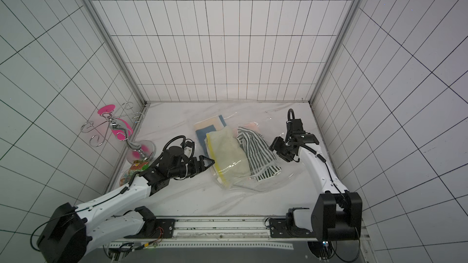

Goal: Place the folded towel into the vacuum bag
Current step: Adjust the vacuum bag at the center of the board.

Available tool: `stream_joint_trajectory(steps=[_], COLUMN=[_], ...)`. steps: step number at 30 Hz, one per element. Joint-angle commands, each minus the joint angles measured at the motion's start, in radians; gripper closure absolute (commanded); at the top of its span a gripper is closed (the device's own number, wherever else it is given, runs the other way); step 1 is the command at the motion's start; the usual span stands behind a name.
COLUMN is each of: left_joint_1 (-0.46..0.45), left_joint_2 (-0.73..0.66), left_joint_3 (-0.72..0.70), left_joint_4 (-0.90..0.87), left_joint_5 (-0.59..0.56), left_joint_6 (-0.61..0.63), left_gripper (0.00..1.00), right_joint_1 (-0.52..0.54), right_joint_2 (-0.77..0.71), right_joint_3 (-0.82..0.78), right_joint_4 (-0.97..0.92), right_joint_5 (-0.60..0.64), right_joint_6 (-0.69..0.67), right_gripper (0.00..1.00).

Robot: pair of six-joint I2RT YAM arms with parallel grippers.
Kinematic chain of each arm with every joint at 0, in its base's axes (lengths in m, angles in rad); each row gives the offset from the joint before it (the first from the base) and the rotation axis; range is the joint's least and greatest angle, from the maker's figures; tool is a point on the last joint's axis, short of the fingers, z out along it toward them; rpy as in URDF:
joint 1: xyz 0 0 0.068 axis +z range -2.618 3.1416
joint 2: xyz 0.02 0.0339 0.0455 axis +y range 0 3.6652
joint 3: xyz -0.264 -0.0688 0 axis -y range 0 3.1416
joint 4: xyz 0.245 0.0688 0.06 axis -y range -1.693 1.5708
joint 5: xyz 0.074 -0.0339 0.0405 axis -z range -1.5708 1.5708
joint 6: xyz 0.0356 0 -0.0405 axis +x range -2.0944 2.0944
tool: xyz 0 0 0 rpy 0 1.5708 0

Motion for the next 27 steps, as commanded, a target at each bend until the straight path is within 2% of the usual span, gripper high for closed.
stream_joint_trajectory(steps=[1,7,12,15,17,19,23,27], left_joint_1=[-0.021,-0.076,-0.094,-0.062,-0.024,0.035,0.186,0.232], left_joint_2=[0.092,0.217,0.348,0.413,0.421,0.385,0.237,0.13], left_joint_3=[-0.015,0.003,0.027,0.052,0.09,0.114,0.138,0.129], left_joint_4=[0.108,0.118,0.1,0.146,0.13,0.078,-0.106,-0.253], left_joint_5=[0.011,-0.054,-0.105,-0.109,-0.107,-0.119,-0.157,-0.145], left_joint_6=[-0.09,-0.103,-0.08,-0.078,-0.06,-0.03,0.08,0.146], left_gripper=[0.13,0.17,0.33,0.54,0.81,1.0,1.0,1.0], right_joint_1=[0.015,0.031,0.043,0.06,0.078,0.116,0.158,0.088], right_joint_2=[0.008,0.008,0.007,-0.002,-0.004,-0.013,0.006,-0.039], right_joint_3=[-0.052,-0.117,-0.17,-0.194,-0.209,-0.228,-0.26,-0.191], right_joint_4=[-0.011,0.019,0.038,0.08,0.083,0.098,0.115,0.055], right_joint_5=[-0.006,-0.023,-0.035,-0.037,-0.044,-0.049,-0.103,-0.114], right_joint_6=[-0.015,-0.012,0.009,0.027,0.041,0.065,0.072,0.018], right_gripper=[0.37,0.39,0.4,0.4,0.4,0.41,0.4,0.36])
